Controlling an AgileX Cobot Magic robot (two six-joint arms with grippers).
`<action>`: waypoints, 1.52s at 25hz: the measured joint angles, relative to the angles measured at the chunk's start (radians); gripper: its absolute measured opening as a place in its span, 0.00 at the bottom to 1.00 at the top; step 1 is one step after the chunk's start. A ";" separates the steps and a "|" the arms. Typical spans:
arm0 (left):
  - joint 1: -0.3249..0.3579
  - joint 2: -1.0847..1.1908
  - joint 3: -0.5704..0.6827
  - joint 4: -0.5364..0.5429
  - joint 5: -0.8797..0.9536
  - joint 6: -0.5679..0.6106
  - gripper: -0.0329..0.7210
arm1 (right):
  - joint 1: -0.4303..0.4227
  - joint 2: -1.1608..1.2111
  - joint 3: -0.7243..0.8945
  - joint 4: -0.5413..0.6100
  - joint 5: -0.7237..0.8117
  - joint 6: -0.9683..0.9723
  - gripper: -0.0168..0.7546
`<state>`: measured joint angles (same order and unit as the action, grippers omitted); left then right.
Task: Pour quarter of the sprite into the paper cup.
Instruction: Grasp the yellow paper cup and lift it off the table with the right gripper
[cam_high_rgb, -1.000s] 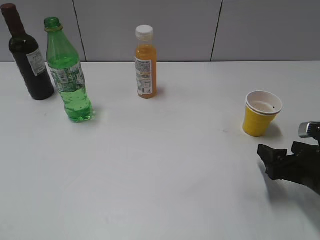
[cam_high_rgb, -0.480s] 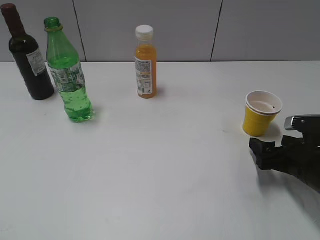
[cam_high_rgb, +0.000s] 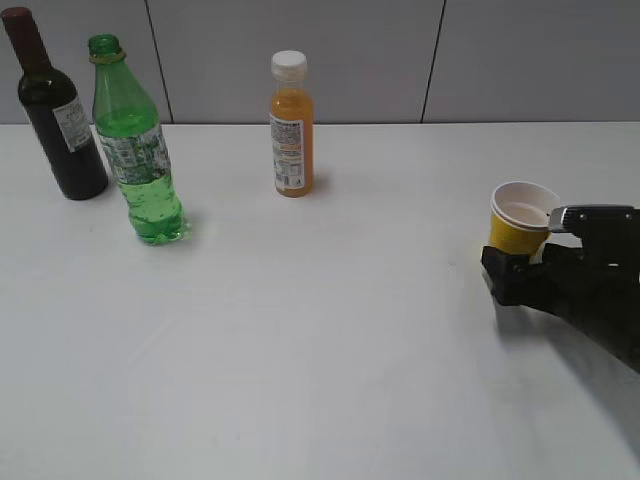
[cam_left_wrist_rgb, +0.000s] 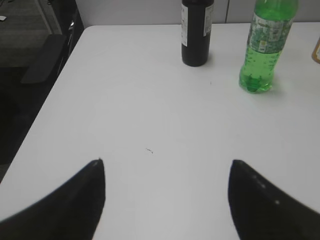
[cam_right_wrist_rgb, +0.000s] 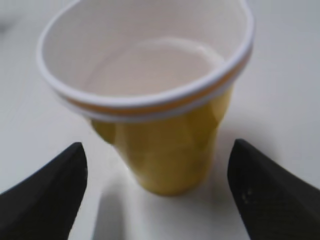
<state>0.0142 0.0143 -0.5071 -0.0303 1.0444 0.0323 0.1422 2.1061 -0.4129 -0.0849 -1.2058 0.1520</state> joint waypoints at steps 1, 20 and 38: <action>0.000 0.000 0.000 0.000 0.000 0.000 0.82 | 0.000 0.004 -0.012 -0.004 -0.001 0.003 0.89; 0.000 0.000 0.000 0.000 0.000 0.000 0.82 | 0.000 0.077 -0.114 0.004 -0.006 -0.021 0.89; 0.000 0.000 0.000 0.000 0.000 0.000 0.82 | 0.000 0.124 -0.157 0.004 -0.012 -0.066 0.88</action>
<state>0.0142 0.0143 -0.5071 -0.0303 1.0444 0.0323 0.1422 2.2302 -0.5695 -0.0805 -1.2177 0.0859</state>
